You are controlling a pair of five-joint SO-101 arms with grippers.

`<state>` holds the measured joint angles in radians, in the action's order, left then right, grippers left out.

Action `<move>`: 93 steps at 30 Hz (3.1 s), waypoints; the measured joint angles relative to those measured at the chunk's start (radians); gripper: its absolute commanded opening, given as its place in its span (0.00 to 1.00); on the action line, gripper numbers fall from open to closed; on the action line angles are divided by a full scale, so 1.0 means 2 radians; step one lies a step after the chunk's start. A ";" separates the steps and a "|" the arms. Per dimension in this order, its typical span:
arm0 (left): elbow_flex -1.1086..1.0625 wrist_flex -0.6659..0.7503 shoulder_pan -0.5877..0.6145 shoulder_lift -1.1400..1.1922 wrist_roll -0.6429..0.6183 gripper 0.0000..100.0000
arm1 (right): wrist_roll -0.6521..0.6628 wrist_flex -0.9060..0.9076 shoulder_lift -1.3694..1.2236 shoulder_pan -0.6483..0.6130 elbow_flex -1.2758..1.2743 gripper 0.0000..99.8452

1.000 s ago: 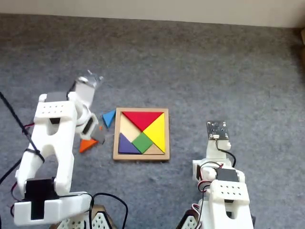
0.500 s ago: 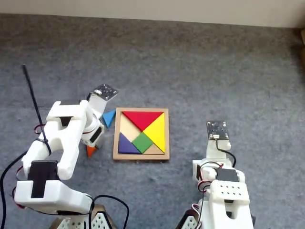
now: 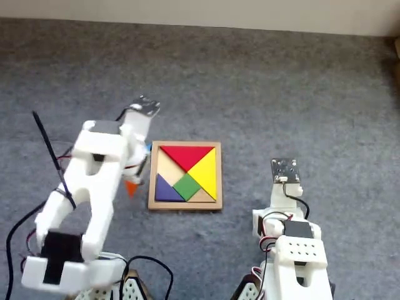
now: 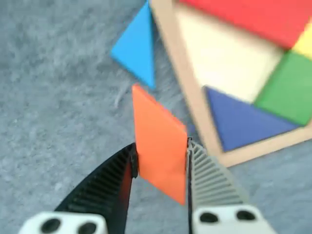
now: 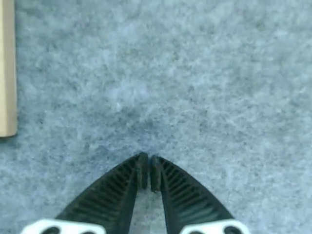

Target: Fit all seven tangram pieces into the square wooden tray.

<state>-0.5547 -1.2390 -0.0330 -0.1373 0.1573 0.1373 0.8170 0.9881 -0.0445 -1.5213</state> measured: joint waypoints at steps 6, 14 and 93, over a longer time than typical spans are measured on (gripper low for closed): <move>0.030 0.036 -0.074 0.008 -0.107 0.01 | 0.000 0.000 0.000 0.000 0.000 0.04; 0.138 0.054 -0.088 0.157 -0.184 0.01 | 0.000 0.000 0.000 0.000 0.000 0.04; 0.295 -0.020 0.058 0.318 0.042 0.23 | 0.000 0.000 0.001 0.001 -0.003 0.04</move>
<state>0.0361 -1.2789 0.0821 0.4979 0.2417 0.1373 0.8170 0.9897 -0.0430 -1.5275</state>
